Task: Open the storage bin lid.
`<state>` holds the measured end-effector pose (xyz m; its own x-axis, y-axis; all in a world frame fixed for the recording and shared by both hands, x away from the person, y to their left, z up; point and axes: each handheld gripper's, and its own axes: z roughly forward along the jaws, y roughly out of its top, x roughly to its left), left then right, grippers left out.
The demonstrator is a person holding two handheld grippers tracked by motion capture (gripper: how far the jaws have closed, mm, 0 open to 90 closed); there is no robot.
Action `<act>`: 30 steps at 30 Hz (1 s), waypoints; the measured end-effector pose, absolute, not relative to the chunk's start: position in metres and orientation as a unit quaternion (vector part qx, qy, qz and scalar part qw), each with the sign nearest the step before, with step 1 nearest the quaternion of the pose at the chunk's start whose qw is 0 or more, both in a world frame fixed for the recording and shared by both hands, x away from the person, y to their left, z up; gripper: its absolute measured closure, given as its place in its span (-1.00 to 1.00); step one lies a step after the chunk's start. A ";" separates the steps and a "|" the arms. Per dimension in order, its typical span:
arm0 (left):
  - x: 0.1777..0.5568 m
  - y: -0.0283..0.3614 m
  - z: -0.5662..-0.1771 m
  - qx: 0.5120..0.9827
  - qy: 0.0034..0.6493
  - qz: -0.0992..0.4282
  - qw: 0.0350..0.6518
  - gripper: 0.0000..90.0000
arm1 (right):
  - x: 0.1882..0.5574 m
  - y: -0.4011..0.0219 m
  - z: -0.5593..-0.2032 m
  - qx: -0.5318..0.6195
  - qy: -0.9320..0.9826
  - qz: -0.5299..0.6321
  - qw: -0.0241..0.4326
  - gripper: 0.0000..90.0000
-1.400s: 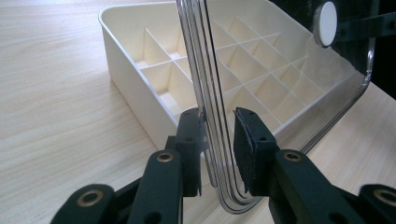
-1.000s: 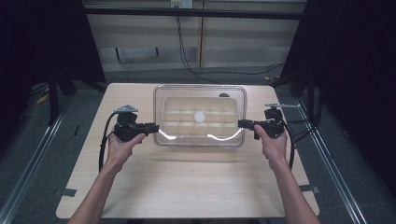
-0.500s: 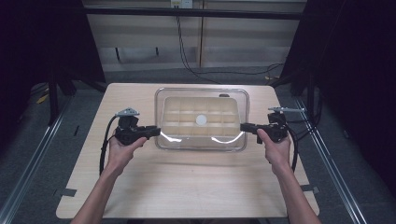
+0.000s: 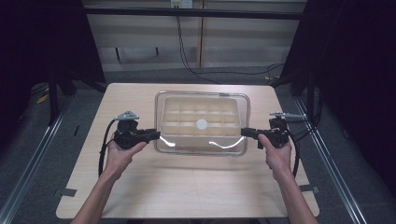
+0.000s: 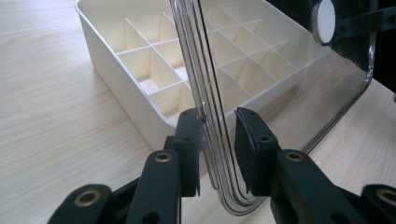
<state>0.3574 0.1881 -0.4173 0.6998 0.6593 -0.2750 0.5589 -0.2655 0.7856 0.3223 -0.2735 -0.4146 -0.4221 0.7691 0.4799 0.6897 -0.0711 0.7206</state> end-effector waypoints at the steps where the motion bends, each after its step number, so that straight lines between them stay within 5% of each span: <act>1: 0.356 0.188 -0.418 0.794 0.384 0.053 0.469 0.58 | 0.321 -0.274 -0.415 0.538 0.680 0.497 0.040 0.63; 30: 0.330 0.195 -0.418 0.797 0.375 0.045 0.471 0.59 | 0.295 -0.270 -0.416 0.528 0.687 0.499 0.024 0.64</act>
<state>0.3299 0.1947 -0.4178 0.7144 0.6405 -0.2818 0.5557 -0.2744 0.7848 0.2950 -0.2696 -0.4156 -0.4417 0.7492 0.4936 0.7010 -0.0552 0.7110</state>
